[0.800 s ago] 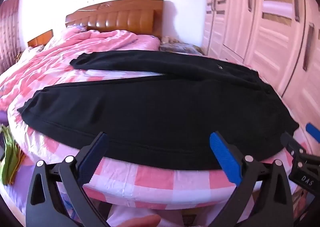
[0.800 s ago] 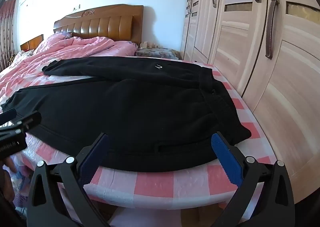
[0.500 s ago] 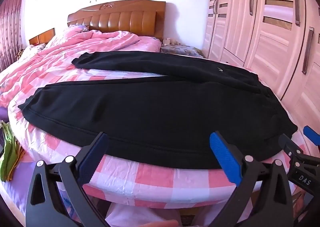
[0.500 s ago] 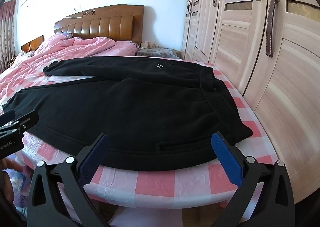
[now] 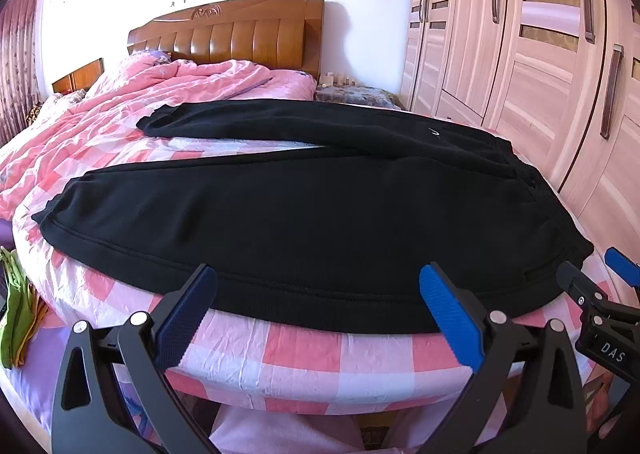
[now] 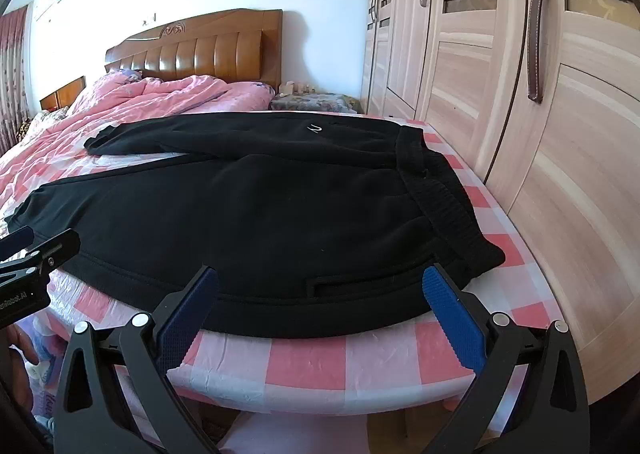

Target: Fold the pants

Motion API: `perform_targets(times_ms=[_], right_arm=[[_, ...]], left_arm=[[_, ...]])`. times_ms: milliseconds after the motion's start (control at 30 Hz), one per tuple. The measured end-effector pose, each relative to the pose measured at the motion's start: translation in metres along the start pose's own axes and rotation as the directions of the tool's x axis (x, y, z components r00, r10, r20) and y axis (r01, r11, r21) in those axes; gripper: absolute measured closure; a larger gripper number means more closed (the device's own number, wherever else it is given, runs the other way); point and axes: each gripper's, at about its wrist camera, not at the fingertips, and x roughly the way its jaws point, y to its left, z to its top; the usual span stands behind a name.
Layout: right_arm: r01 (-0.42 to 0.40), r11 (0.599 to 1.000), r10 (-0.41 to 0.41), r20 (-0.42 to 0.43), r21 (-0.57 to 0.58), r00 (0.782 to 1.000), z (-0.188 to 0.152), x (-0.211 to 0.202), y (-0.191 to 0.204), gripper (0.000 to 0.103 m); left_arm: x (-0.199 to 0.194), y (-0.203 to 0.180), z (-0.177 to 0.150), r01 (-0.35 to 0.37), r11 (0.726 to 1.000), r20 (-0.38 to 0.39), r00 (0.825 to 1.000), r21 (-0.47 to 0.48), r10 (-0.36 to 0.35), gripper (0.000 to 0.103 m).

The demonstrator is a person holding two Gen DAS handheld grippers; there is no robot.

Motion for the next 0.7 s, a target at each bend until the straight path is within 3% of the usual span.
perform_targets(times_ms=[700], right_arm=[[-0.007,1.000,0.007,-0.005,0.013,1.000,-0.0003,0.0005,-0.0007,0.004]], left_arm=[[0.0011,0.0051,-0.0034,-0.031,0.999,0.002,1.000,-0.015,0.031,0.002]])
